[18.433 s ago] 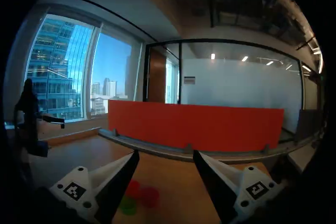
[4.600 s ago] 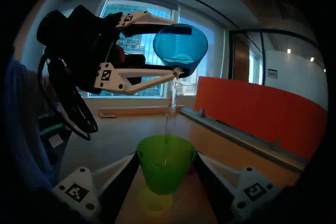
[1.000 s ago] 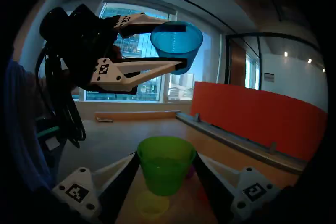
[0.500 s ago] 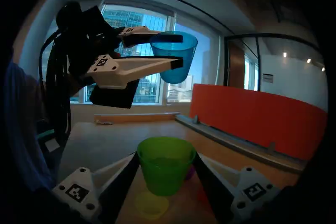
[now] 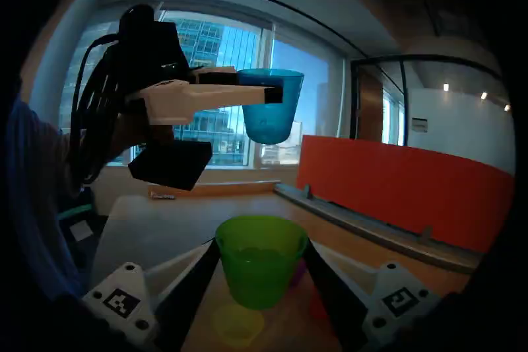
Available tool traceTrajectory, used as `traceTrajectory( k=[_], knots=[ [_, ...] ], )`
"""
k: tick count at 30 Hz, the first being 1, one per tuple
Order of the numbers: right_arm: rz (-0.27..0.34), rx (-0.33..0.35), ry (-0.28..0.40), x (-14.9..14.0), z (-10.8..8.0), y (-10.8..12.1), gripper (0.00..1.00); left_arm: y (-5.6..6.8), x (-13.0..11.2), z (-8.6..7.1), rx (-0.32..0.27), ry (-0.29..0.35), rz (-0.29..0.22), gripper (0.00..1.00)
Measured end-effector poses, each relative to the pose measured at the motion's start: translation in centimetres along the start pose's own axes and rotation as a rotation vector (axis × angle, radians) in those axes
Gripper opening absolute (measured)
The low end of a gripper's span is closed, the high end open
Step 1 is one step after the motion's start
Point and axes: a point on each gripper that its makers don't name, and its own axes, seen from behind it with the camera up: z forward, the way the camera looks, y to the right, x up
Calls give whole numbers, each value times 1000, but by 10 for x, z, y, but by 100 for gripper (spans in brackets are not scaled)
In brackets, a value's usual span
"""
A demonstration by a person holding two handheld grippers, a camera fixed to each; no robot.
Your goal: Pour water
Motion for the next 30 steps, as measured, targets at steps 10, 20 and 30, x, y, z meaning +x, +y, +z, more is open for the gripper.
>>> traceTrajectory(
  k=[10, 20, 30],
  knots=[
    [-4, -3, 6, 2, 0, 1, 92, -9, -10, 3, -27, -4, -231, 87],
    [-5, -10, 3, 4, -4, 3, 92, -7, -30, 2, -44, -28, -300, 87],
    [-4, -32, -11, 6, -15, 12, 92, -2, -55, -4, -44, -56, -312, 87]
  ],
)
